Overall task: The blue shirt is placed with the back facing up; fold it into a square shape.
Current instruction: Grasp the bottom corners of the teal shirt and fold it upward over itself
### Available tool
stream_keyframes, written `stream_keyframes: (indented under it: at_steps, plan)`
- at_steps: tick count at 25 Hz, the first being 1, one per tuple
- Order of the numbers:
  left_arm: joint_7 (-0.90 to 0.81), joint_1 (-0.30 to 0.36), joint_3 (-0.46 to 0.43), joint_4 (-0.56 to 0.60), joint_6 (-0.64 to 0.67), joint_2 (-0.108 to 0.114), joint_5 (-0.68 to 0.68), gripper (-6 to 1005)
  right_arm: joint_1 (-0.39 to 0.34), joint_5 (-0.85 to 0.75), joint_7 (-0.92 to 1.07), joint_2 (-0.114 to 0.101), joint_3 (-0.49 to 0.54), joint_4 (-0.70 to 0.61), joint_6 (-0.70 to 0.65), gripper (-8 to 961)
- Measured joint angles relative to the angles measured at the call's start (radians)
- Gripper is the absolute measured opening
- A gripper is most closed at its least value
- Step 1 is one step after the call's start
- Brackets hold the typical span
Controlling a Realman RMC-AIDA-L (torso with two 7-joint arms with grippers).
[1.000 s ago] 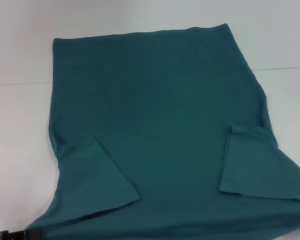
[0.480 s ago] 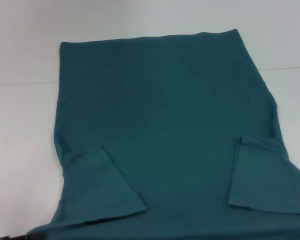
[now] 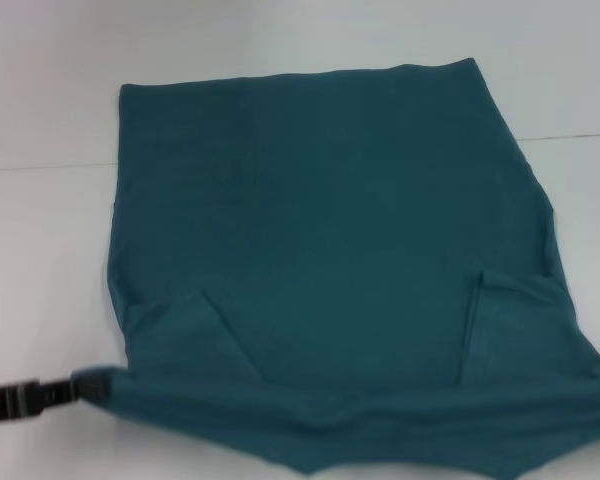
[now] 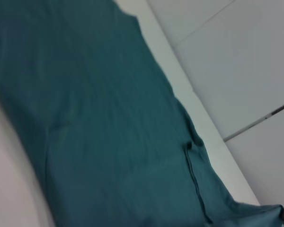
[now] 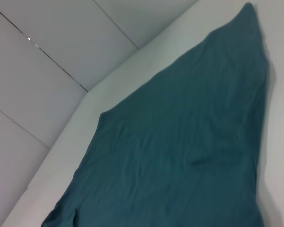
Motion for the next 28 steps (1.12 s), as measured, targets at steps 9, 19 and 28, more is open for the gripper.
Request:
stream_keyframes:
  at_steps: [9, 19, 28]
  plan:
    - [0.003, -0.165, 0.011, -0.095, -0.193, 0.049, -0.037, 27, 0.144, 0.009, 0.042, -0.045, 0.001, -0.001, 0.091, 42]
    - [0.117, -0.305, 0.015, -0.218, -0.555, 0.058, -0.186, 27, 0.324, 0.076, 0.008, -0.040, -0.010, 0.049, 0.351, 42]
    - [0.368, -0.386, 0.016, -0.372, -0.875, 0.024, -0.351, 27, 0.457, 0.204, -0.160, -0.028, -0.106, 0.216, 0.740, 42]
